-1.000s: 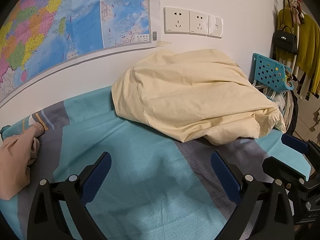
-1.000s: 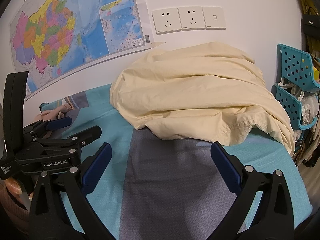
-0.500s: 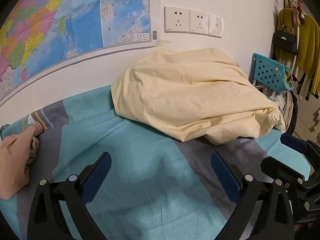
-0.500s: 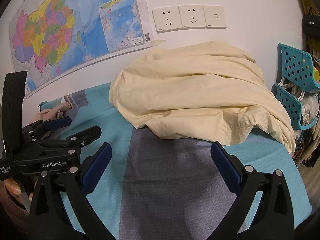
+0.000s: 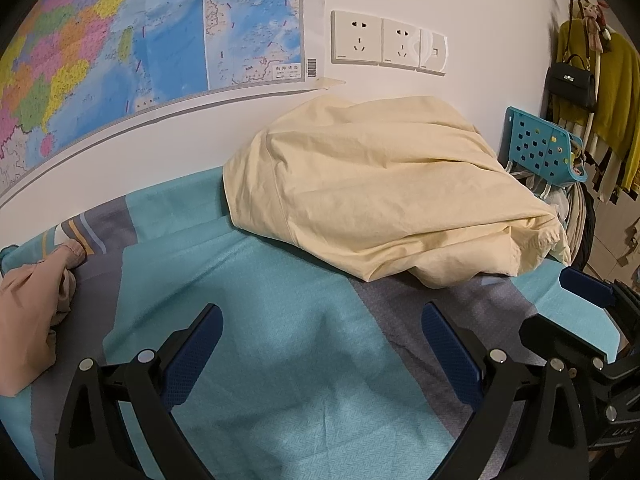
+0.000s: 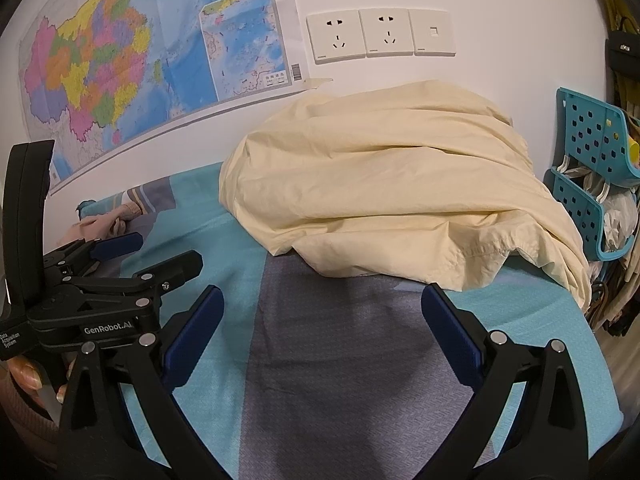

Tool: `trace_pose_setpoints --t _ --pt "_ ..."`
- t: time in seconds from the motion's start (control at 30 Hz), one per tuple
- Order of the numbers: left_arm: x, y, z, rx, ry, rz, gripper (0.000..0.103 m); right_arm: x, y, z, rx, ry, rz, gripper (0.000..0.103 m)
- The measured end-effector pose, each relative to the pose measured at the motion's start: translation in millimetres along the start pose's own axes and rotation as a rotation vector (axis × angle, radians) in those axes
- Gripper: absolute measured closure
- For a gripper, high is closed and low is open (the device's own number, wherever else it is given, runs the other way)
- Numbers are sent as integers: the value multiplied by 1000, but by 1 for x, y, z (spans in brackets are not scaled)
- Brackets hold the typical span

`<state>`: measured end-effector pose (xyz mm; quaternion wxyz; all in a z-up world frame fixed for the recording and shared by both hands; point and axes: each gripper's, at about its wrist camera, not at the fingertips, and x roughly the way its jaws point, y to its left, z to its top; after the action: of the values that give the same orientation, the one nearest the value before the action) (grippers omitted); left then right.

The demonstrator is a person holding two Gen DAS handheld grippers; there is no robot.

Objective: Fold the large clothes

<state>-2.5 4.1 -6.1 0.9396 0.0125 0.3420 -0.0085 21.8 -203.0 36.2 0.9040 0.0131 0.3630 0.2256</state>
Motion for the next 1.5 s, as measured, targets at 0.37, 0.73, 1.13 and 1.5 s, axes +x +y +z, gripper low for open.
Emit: trace_pose_setpoints --t 0.37,0.73,1.13,1.5 --pt "1 0 -2 -1 6 -1 7 3 3 2 -15 8 -3 6" --pt "7 3 -3 -12 25 -3 7 8 8 6 -46 18 -3 6" --pt "25 42 1 -91 94 78 7 74 37 22 -314 124 -58 6" --pt "40 75 4 -73 131 157 7 141 58 23 -606 206 -182 99"
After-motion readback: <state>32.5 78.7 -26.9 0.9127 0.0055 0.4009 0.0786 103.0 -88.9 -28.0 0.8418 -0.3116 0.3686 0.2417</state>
